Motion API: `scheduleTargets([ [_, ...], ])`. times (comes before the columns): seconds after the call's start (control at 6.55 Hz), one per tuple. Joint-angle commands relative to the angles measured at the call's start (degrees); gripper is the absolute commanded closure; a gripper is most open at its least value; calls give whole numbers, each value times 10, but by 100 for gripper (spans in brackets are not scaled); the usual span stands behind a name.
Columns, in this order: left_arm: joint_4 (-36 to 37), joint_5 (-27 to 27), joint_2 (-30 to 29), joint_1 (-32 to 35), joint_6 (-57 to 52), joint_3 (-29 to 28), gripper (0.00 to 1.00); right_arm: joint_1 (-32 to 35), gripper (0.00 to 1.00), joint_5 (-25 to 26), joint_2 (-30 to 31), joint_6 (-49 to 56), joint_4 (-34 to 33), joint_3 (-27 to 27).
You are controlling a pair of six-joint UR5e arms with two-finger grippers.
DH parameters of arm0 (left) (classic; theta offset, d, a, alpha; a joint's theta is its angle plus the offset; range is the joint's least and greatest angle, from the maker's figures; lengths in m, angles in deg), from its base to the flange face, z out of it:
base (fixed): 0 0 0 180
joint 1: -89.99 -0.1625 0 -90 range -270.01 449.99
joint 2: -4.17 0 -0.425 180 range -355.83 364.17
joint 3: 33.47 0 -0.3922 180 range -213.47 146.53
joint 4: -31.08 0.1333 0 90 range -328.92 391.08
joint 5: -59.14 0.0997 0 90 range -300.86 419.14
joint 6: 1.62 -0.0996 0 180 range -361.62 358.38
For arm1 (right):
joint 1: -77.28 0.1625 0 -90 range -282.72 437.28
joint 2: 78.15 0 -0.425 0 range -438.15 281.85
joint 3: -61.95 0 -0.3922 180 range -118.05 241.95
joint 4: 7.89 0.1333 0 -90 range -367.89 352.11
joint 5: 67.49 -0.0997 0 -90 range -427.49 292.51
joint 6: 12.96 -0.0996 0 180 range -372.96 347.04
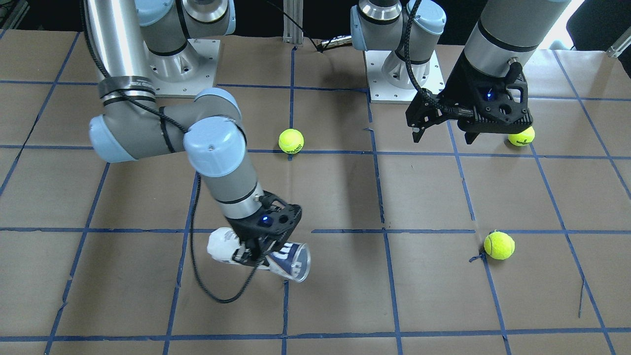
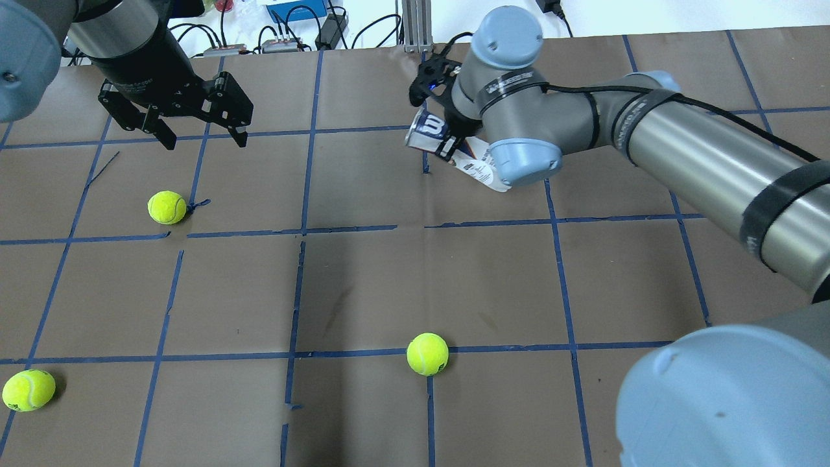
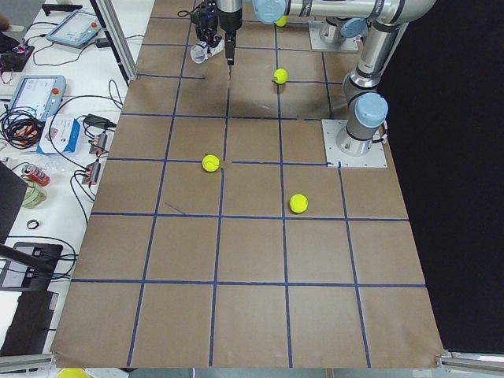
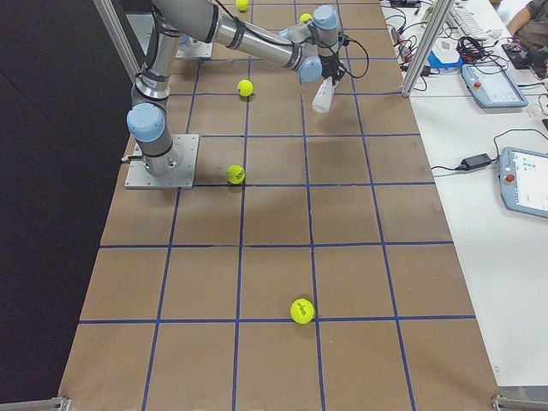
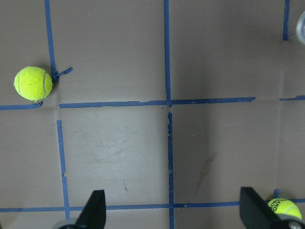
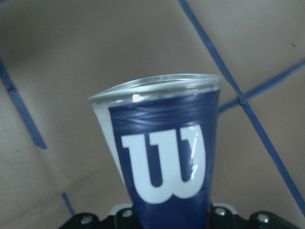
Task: Lift up tennis ball bucket
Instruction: 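Lift the can and carry it toward the table center with the right gripper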
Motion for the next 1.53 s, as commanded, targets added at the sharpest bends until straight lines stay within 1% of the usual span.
scheduleTargets([
  [0.0, 0, 0, 0, 0, 0, 0, 0, 93, 65, 5, -40, 47, -19, 1],
  [0.15, 0, 0, 0, 0, 0, 0, 0, 106, 63, 8, -58, 51, -41, 1],
  [0.31, 0, 0, 0, 0, 0, 0, 0, 110, 62, 25, -57, 47, -43, 2],
  [0.46, 0, 0, 0, 0, 0, 0, 0, 111, 38, 22, -55, 43, -39, 3],
  [0.61, 0, 0, 0, 0, 0, 0, 0, 119, 0, 20, -53, 44, -33, 3],
  [0.92, 0, 0, 0, 0, 0, 0, 0, 120, 0, 22, -44, 34, -31, -1],
  [1.07, 0, 0, 0, 0, 0, 0, 0, 116, 0, 25, -44, -1, -32, 4],
  [1.22, 0, 0, 0, 0, 0, 0, 0, 106, 0, 27, -28, -7, -26, 5],
  [1.37, 0, 0, 0, 0, 0, 0, 0, 76, 0, 29, 19, -24, 54, 7],
])
